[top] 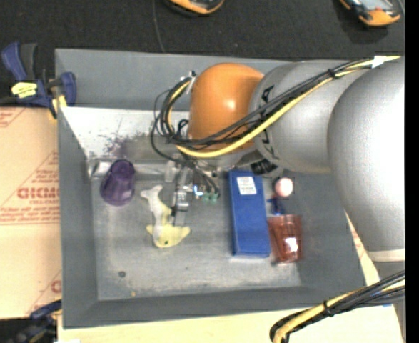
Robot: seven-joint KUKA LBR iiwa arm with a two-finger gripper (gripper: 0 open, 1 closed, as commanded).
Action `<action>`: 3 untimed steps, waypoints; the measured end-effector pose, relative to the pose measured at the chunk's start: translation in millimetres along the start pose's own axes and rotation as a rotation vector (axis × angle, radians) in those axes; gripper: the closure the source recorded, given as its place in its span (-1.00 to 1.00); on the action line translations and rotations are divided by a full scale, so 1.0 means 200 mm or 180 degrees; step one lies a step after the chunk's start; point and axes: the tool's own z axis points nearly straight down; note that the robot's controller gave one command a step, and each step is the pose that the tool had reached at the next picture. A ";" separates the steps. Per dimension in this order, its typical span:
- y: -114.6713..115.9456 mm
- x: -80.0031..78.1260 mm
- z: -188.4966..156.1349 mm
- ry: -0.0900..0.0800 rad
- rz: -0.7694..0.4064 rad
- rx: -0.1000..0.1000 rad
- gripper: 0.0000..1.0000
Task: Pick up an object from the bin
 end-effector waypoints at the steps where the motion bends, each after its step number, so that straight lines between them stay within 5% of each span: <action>1: 0.04 0.19 0.09 0.0002 0.0086 0.0003 -1.00; 2: -0.08 0.31 0.16 -0.0009 -0.0665 0.0002 -1.00; 3: -0.09 0.21 0.32 -0.0015 -0.0581 -0.0006 -1.00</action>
Offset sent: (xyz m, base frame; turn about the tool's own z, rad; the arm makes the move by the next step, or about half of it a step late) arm -0.0724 -0.0218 -0.0373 -0.2454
